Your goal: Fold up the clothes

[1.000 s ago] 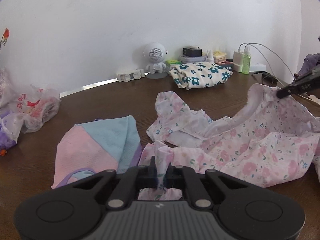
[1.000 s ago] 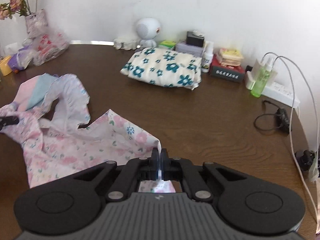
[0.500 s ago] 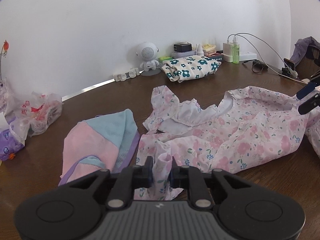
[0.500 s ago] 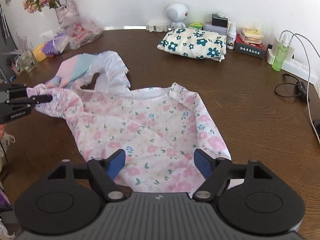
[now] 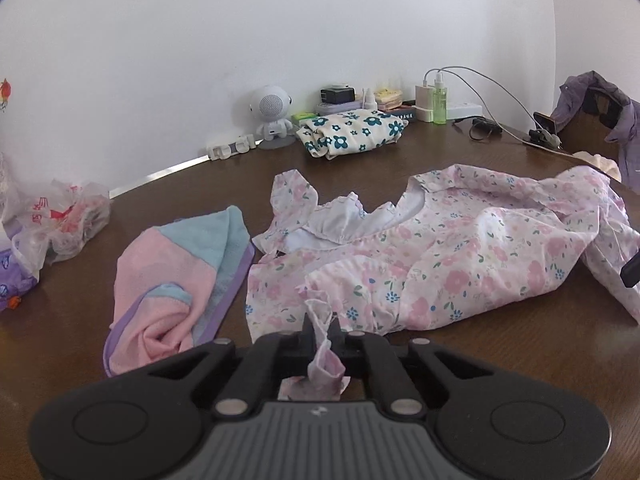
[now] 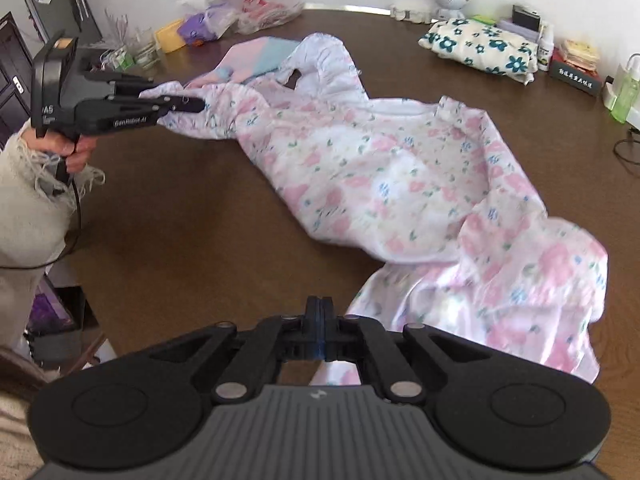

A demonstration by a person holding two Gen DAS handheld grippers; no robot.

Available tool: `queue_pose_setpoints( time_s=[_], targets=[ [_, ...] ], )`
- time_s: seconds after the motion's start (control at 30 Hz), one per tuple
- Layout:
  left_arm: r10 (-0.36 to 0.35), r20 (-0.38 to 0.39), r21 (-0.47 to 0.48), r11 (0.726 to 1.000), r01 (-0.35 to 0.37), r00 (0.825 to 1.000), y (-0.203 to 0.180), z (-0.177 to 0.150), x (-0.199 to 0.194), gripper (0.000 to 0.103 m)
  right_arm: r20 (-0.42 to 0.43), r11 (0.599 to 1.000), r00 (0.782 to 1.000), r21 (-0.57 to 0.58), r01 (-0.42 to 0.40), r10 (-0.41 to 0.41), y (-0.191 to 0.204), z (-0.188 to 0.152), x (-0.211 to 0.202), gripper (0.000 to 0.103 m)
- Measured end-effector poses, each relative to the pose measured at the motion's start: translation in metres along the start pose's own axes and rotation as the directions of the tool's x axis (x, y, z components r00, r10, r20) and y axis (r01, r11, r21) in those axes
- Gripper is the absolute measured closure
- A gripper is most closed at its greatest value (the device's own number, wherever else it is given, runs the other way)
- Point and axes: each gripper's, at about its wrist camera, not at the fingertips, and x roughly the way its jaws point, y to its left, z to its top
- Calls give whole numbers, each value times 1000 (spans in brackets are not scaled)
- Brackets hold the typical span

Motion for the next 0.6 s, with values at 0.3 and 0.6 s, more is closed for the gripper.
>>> queue_pose_setpoints(
  time_s=[0.3, 0.6],
  targets=[
    [9, -8, -8, 1000, -9, 1000, -17, -16, -23, 69, 149, 960, 988, 280, 6, -50, -58, 33, -9, 63],
    [55, -34, 27, 998, -54, 998, -21, -7, 0, 57, 71, 875, 987, 476, 92, -142, -113, 38, 27, 66]
  ],
)
